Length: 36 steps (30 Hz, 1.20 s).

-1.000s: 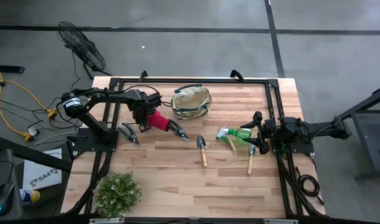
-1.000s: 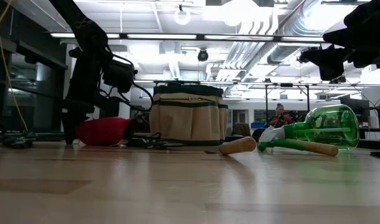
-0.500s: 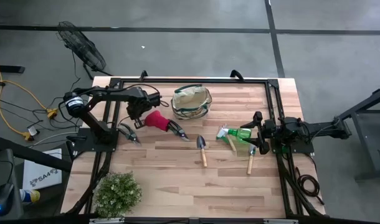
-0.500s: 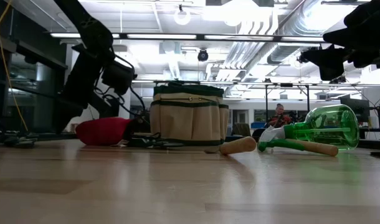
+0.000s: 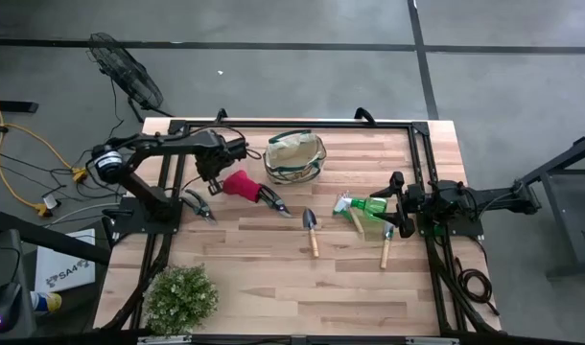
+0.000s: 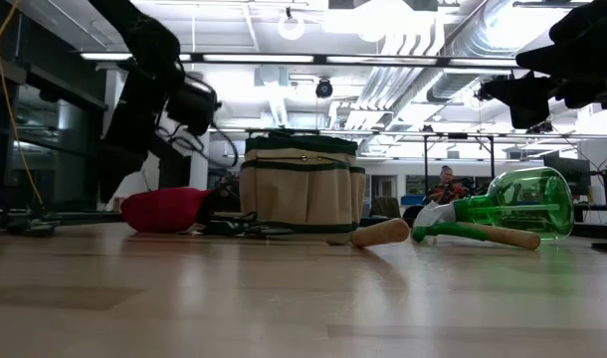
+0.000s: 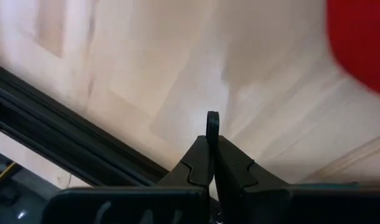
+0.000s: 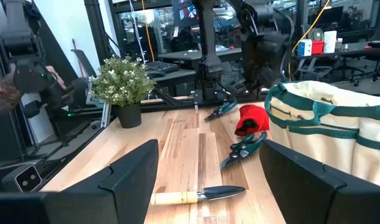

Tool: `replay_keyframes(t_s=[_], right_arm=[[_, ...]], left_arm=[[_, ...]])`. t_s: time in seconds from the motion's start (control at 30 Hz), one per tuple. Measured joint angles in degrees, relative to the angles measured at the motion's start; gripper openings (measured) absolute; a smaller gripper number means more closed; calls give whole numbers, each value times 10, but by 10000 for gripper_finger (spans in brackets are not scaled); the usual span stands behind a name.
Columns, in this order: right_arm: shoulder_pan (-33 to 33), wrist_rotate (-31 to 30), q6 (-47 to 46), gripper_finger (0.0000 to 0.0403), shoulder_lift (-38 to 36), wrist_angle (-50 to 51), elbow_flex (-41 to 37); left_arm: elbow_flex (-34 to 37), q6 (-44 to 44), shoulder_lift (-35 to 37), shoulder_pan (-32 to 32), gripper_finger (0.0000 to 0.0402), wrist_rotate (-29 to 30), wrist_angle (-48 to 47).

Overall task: Pick & Place Garden tools in Gardening bag
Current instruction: Put the left green shear scissors into the gardening bag

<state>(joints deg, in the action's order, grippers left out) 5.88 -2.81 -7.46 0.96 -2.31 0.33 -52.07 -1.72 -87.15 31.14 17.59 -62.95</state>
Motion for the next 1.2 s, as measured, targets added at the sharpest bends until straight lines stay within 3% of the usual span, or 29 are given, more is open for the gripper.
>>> replay_keyframes(t_s=[0.8, 1.2], right_arm=[[0, 0, 0, 271, 0, 0, 0], [0, 0, 0, 271, 0, 0, 0]], left_arm=[[-126, 17, 203, 0, 0, -40, -52], [-176, 34, 225, 0, 0, -35, -62]])
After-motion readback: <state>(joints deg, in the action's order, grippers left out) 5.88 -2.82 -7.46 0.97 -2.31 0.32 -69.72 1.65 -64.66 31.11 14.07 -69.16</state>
